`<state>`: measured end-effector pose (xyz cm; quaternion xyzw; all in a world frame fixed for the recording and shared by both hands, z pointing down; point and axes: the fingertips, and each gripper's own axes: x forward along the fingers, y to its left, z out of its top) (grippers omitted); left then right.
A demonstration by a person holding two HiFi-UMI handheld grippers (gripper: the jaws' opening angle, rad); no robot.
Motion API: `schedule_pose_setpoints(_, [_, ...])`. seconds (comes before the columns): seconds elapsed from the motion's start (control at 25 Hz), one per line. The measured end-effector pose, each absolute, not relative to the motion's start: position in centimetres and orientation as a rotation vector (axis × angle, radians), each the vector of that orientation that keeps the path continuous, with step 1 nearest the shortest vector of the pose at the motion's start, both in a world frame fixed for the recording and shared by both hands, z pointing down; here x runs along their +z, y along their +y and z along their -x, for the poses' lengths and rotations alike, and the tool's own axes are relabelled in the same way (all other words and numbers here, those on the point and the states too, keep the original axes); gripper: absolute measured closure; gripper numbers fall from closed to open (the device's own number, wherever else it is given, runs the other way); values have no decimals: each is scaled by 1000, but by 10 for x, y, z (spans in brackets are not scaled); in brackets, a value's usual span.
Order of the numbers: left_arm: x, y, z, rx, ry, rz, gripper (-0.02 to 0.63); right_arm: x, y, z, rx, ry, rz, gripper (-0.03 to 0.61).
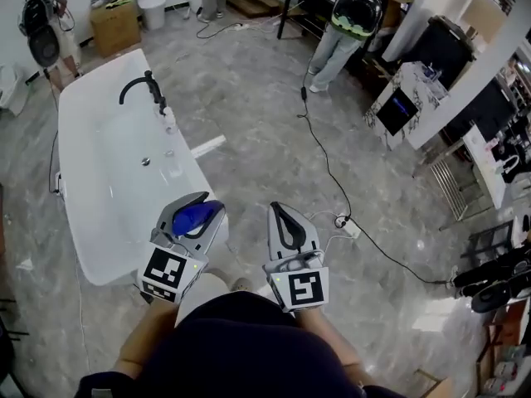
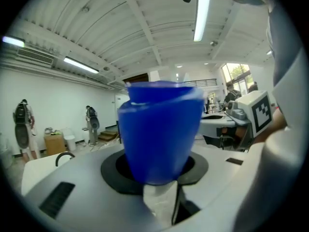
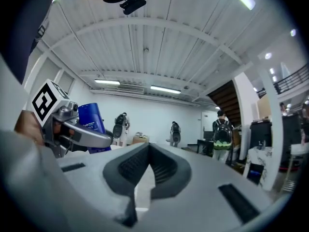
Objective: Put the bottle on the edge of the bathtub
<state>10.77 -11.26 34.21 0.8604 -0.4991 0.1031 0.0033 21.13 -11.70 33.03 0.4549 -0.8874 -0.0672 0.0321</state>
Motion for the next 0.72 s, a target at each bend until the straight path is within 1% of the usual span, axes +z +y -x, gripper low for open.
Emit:
schedule_pose_setpoints(0.16, [345,-99,-55,327,-1754,-2551,472,330,-114,-169,-217,-2813,-1232,578])
schedule_pose_setpoints(0.28, [348,-88,-30,339,-1843,-2467,472,332,-112,-147,-214,-2859,-1141,577])
schedule_pose_setpoints(0.48, [351,-74,-12,381,-1885,-2399,472,337,-107,-126,-171,-2896,-1070,577])
schedule_pose_setpoints(0.72, [364,-82,-11,419,-1829,-2399,472,354,-111,-121,-102,-2878,-1079,577])
